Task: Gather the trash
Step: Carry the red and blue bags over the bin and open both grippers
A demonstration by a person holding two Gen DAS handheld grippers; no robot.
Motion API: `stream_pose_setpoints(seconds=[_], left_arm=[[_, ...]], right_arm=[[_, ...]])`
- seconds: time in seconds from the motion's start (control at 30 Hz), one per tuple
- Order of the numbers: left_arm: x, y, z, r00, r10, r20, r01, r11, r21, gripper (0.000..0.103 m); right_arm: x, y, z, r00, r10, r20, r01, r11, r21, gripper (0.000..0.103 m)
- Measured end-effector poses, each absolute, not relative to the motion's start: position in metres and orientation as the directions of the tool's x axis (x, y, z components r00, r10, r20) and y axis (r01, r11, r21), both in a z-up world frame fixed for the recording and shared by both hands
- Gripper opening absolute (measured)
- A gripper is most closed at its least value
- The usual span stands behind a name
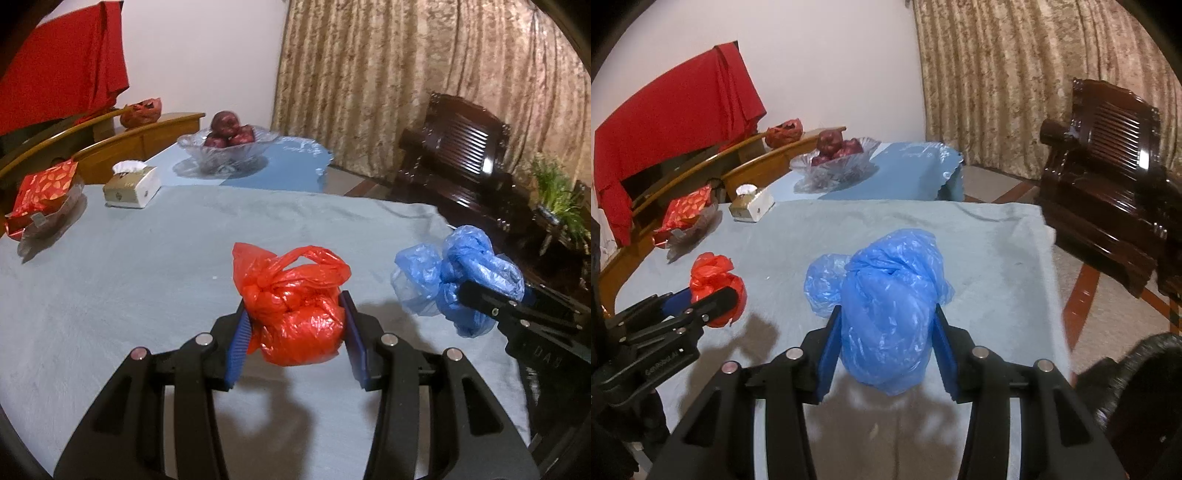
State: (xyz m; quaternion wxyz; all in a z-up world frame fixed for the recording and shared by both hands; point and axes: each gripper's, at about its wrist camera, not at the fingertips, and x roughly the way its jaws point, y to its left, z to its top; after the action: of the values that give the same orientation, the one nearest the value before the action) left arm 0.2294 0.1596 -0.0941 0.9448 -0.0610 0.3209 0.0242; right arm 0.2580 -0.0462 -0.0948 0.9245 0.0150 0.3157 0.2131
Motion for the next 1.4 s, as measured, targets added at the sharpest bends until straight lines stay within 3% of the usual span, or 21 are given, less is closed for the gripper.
stream_pose_setpoints(seconds=[0.63, 1.4], left_arm=[[0.167, 0.049, -0.044, 0.839, -0.144, -0.525, 0.106, 0.989, -0.103, 0.044], [0.124, -0.080, -0.035, 0.796, -0.355, -0.490, 0.356, 0.930, -0.094, 0.044]], right_arm=[[0.163, -0.156, -0.048, 0.820, 0.306, -0.483, -0.267, 0.952, 0.150, 0.046], [0.084, -0.274, -0.041, 0.892, 0.094, -0.443, -0.034, 0.989, 0.141, 0.046]])
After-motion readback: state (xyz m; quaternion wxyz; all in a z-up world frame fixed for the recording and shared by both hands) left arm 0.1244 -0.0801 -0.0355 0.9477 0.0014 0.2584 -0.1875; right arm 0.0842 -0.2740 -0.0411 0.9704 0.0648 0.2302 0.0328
